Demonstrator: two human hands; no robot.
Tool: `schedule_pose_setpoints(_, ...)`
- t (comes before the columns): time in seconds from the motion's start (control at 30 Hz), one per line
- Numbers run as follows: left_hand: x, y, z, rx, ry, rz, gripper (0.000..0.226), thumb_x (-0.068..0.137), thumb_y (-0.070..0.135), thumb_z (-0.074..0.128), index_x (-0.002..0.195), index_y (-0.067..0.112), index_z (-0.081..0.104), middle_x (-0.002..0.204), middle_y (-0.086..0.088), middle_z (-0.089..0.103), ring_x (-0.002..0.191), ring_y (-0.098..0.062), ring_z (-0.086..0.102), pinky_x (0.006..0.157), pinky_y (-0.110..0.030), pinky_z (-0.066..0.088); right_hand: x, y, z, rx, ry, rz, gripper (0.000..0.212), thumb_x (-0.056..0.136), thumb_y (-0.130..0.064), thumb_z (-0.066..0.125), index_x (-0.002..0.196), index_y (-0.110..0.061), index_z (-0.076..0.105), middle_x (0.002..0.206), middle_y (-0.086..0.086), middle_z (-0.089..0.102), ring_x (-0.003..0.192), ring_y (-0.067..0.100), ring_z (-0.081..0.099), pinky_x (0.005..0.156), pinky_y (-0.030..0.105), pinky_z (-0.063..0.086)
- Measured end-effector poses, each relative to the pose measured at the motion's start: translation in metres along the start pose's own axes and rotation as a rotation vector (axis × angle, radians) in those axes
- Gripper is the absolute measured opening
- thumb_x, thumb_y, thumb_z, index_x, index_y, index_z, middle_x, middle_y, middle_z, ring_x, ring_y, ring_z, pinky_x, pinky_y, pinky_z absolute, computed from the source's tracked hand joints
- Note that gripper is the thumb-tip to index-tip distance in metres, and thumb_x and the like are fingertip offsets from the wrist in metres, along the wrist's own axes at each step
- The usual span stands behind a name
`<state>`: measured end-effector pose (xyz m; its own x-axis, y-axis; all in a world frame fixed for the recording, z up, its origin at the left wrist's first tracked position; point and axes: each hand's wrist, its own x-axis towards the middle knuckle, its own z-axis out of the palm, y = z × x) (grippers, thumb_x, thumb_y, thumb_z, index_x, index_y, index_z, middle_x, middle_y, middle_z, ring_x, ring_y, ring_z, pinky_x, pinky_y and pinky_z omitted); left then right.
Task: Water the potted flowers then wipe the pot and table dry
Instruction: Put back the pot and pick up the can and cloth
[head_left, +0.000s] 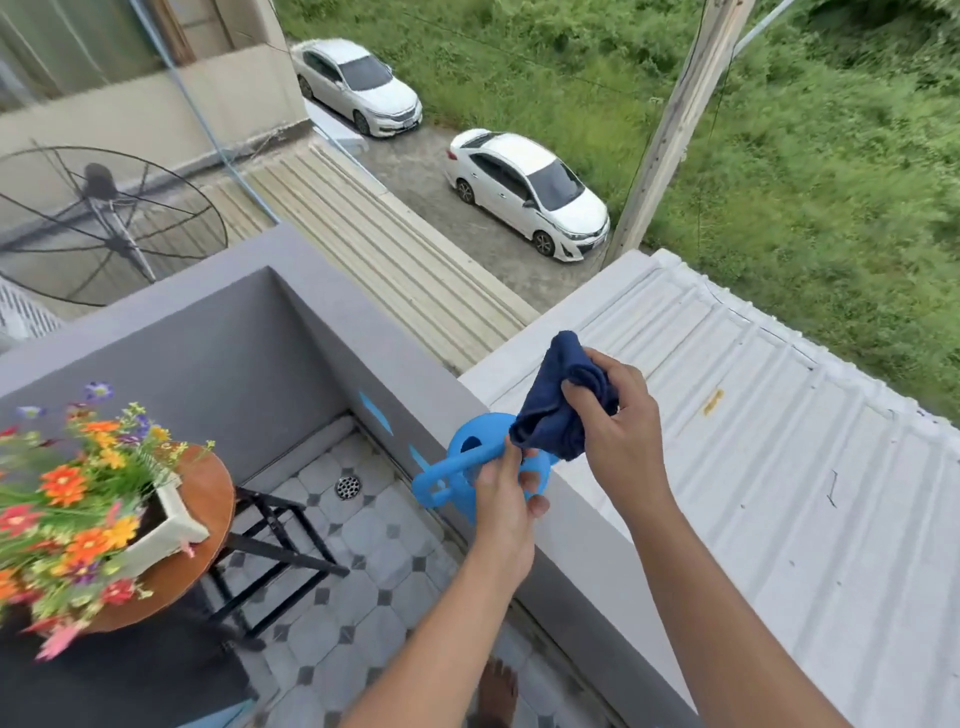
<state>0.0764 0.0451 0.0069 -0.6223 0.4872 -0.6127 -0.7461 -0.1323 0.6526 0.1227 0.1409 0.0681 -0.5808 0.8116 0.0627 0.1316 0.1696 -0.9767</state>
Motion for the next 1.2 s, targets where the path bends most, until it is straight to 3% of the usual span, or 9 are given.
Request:
schedule_pose_setpoints(0.23,-0.001,0.019,-0.073,0.173,0.065,0.081,0.03,0.096,0.046,0.046,0.096,0.017,0.054,0.064,0.006,0.04,0.052,-0.006,0.031,0.048,-0.026,0.018,0.002,0.007,0.053,0.004,-0.181,0.04,0.029,0.094,-0.011,0.062,0.113,-0.032,0.069,0.114,-0.004,0.062,0.103,0.003,0.059,0.081,0.01,0.044)
schedule_pose_setpoints(0.47,0.031,0.065,-0.164,0.367,0.138,0.024,0.039,0.091,0.056,0.049,0.085,0.018,0.044,0.06,0.006,0.03,0.051,-0.009,0.027,0.045,-0.025,0.02,-0.012,0.029,0.141,0.004,-0.348,0.138,0.026,0.094,-0.011,0.063,0.116,-0.024,0.069,0.115,-0.002,0.064,0.1,-0.001,0.062,0.079,0.01,0.045)
schedule_pose_setpoints(0.6,0.076,0.077,-0.224,0.504,0.201,-0.065,0.04,0.087,0.056,0.055,0.078,0.018,0.046,0.06,0.003,0.029,0.051,-0.013,0.027,0.047,-0.029,0.022,-0.015,0.062,0.192,-0.05,-0.363,0.218,0.028,0.09,-0.021,0.064,0.118,-0.024,0.069,0.118,0.0,0.066,0.108,0.011,0.063,0.091,0.031,0.052)
schedule_pose_setpoints(0.67,0.1,0.078,-0.249,0.529,0.207,-0.116,0.037,0.088,0.052,0.056,0.077,0.019,0.045,0.06,0.003,0.029,0.05,-0.013,0.027,0.046,-0.028,0.023,-0.018,0.08,0.214,-0.075,-0.373,0.26,0.028,0.091,-0.019,0.065,0.119,-0.026,0.069,0.118,-0.003,0.066,0.109,0.01,0.063,0.094,0.034,0.051)
schedule_pose_setpoints(0.73,0.131,0.074,-0.278,0.554,0.234,-0.161,0.034,0.089,0.049,0.056,0.076,0.019,0.045,0.059,0.002,0.03,0.048,-0.013,0.028,0.045,-0.028,0.023,-0.022,0.107,0.241,-0.099,-0.372,0.302,0.028,0.093,-0.016,0.065,0.12,-0.026,0.068,0.119,-0.003,0.064,0.108,0.007,0.062,0.093,0.029,0.05)
schedule_pose_setpoints(0.83,0.182,0.062,-0.319,0.603,0.253,-0.201,0.034,0.089,0.048,0.055,0.076,0.018,0.047,0.059,-0.001,0.034,0.048,-0.015,0.03,0.044,-0.027,0.025,-0.024,0.149,0.28,-0.132,-0.332,0.345,0.026,0.094,-0.013,0.063,0.114,-0.029,0.065,0.116,0.0,0.06,0.104,0.002,0.058,0.085,0.007,0.042)
schedule_pose_setpoints(0.9,0.216,0.048,-0.344,0.661,0.287,-0.228,0.035,0.09,0.049,0.052,0.076,0.018,0.047,0.058,-0.001,0.036,0.048,-0.017,0.034,0.044,-0.026,0.027,-0.024,0.184,0.303,-0.161,-0.295,0.378,0.027,0.094,-0.012,0.062,0.114,-0.03,0.061,0.116,0.0,0.058,0.104,0.005,0.056,0.081,0.001,0.038)
schedule_pose_setpoints(1.07,0.33,-0.014,-0.409,0.72,0.398,-0.257,0.03,0.091,0.045,0.051,0.075,0.02,0.052,0.066,-0.002,0.044,0.066,-0.024,0.045,0.063,-0.034,0.036,-0.019,0.303,0.349,-0.268,-0.274,0.442,0.033,0.096,-0.009,0.059,0.129,-0.009,0.059,0.123,0.006,0.053,0.095,-0.02,0.048,0.082,-0.004,0.031)
schedule_pose_setpoints(1.2,0.432,-0.067,-0.461,0.765,0.466,-0.27,0.037,0.095,0.039,0.047,0.104,0.005,0.061,0.087,-0.008,0.058,0.073,-0.024,0.055,0.057,-0.028,0.041,-0.013,0.407,0.382,-0.357,-0.306,0.47,0.036,0.095,-0.013,0.06,0.131,-0.008,0.059,0.124,0.014,0.056,0.103,0.004,0.047,0.087,0.007,0.034)
